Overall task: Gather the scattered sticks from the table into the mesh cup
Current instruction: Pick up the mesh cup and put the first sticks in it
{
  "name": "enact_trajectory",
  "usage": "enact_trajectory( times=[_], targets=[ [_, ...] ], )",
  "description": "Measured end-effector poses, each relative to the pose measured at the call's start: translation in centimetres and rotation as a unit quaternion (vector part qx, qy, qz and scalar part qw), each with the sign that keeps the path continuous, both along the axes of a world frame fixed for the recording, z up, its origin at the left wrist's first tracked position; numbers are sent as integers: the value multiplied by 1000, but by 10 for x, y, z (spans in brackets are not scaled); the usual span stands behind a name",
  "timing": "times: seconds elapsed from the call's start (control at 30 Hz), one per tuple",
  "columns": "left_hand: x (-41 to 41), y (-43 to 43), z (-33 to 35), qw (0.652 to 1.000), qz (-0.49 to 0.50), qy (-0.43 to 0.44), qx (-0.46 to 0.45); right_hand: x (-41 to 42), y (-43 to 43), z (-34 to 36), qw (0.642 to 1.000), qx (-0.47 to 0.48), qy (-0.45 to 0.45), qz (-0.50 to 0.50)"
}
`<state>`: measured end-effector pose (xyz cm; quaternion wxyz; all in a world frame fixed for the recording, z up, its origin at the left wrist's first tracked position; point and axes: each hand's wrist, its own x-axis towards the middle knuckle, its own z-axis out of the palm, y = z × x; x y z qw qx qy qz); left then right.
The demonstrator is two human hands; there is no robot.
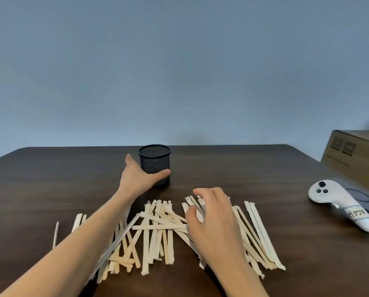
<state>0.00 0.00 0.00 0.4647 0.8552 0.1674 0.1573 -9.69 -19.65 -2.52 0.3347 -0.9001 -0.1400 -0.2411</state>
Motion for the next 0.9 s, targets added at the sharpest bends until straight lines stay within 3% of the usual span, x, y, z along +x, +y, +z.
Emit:
enact_trajectory(
  times=[0.17, 0.4, 0.5, 0.63, 0.77, 0.9],
  targets=[
    [12, -12, -3, 999, 23, -30, -22, 2, 2, 1, 999, -26, -20, 3],
    [-31, -23, 33, 996, -23, -87, 13, -3, -16, 18, 999, 38, 13, 0],
    [-55, -25, 39, 992, -89, -88, 27, -4, -48, 35, 993, -70, 21, -98],
    [-73, -27, 30, 986, -144, -82, 19, -3, -77, 49, 931, -269, 136, -207],
    [-83, -23, 16, 981, -177, -75, 36, -1, -78, 40, 902, -310, 237, -184],
    [-86, -13, 10, 979, -181, -76, 47, 1, -76, 39, 904, -304, 234, -186]
  ],
)
